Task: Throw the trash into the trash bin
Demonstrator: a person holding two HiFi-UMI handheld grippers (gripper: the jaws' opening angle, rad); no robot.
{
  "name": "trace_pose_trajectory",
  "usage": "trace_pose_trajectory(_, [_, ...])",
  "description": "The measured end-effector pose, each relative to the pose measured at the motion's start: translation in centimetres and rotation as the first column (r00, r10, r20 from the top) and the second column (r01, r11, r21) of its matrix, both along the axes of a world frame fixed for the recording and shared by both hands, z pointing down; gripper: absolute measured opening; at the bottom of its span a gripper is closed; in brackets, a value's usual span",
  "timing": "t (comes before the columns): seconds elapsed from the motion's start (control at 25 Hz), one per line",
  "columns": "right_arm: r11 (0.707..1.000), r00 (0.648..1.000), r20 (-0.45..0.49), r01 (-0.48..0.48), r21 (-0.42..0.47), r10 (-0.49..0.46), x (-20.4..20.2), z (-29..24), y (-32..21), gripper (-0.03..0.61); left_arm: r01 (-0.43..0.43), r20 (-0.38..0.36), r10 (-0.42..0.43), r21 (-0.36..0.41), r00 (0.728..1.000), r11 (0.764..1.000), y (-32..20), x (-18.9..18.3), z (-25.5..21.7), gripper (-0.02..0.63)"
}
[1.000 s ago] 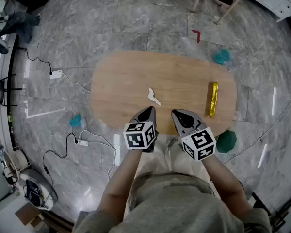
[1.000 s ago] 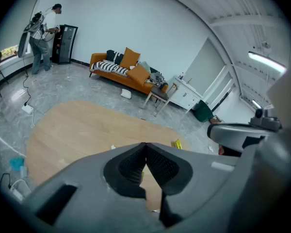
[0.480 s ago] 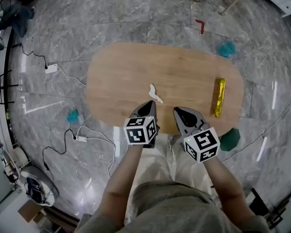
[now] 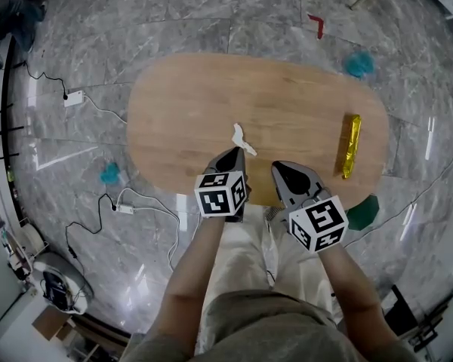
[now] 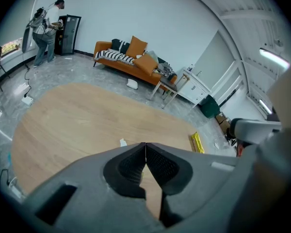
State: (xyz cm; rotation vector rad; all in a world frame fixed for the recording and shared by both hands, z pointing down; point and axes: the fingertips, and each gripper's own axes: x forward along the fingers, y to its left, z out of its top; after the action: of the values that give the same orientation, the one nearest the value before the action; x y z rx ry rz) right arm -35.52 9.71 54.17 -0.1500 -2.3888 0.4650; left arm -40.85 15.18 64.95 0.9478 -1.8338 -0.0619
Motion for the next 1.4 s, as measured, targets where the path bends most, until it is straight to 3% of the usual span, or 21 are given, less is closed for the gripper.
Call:
trace_pose_trajectory(0.8, [0.999,0.999,-0.049,-0.027,-0.045,0.024,0.3,4.9,0.9,0.009,-0.029,-0.05,0.027,-0.039,0.998,0.999,0.1,0.1,6.8,0.018])
trace_pose_trajectory(1.16, [0.997,0.997,-0.059,-0.055,-0.061,0.052,0.7,6.3,0.8,0.009,-0.06,-0.047,0.057,-0.067,0.997,0.996,0.0,0.3,9.7,0.219])
trace_pose_trajectory(1.4, [0.995,0.995,-0.074,-0.074,-0.065,0.069,1.3,7.2,0.7,0.009,-0.055,-0.028,0.052,-0.104,0.998,0.993,0.3,0.0,11.5,0.26])
